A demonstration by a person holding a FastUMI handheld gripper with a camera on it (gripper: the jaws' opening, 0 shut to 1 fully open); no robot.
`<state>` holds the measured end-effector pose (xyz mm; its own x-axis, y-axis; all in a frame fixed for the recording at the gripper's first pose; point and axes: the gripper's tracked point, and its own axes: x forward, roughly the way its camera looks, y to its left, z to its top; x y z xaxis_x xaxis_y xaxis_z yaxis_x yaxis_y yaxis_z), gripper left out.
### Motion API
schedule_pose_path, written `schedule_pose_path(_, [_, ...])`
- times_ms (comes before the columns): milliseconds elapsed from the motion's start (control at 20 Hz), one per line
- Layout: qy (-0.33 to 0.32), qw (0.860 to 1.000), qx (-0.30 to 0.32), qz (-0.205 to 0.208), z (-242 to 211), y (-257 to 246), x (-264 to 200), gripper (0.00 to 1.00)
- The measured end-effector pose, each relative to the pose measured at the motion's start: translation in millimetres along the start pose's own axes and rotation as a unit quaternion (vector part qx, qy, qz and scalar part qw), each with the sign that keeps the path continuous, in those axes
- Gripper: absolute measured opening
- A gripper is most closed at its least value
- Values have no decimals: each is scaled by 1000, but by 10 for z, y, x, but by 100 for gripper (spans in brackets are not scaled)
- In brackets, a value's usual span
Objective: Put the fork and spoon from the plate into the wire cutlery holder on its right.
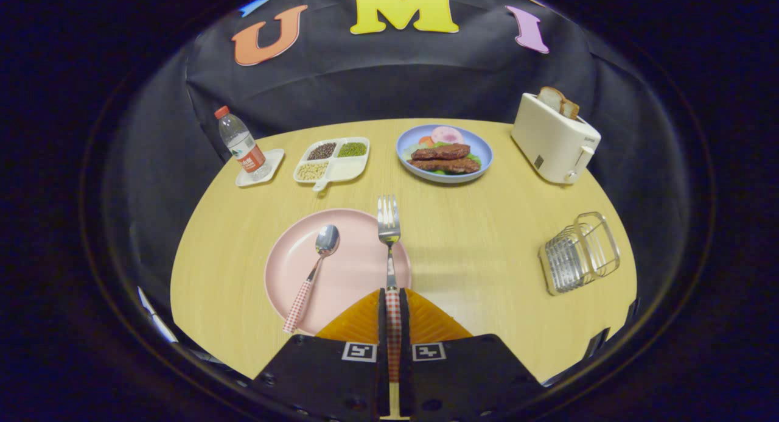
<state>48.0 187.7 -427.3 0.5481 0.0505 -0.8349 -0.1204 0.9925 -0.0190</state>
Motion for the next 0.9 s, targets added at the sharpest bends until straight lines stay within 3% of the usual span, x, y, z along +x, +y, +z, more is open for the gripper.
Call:
schedule_pose_path(250, [-26,999,-20,5,226,-580,-440,6])
schedule_pose_path(500, [-42,999,2,4,392,-1273,-700,6])
schedule_pose_path(750, [-24,999,22,-17,480,-1949,-855,7])
schedule_pose_path(900, [26,999,12,-34,395,-2264,-891,7])
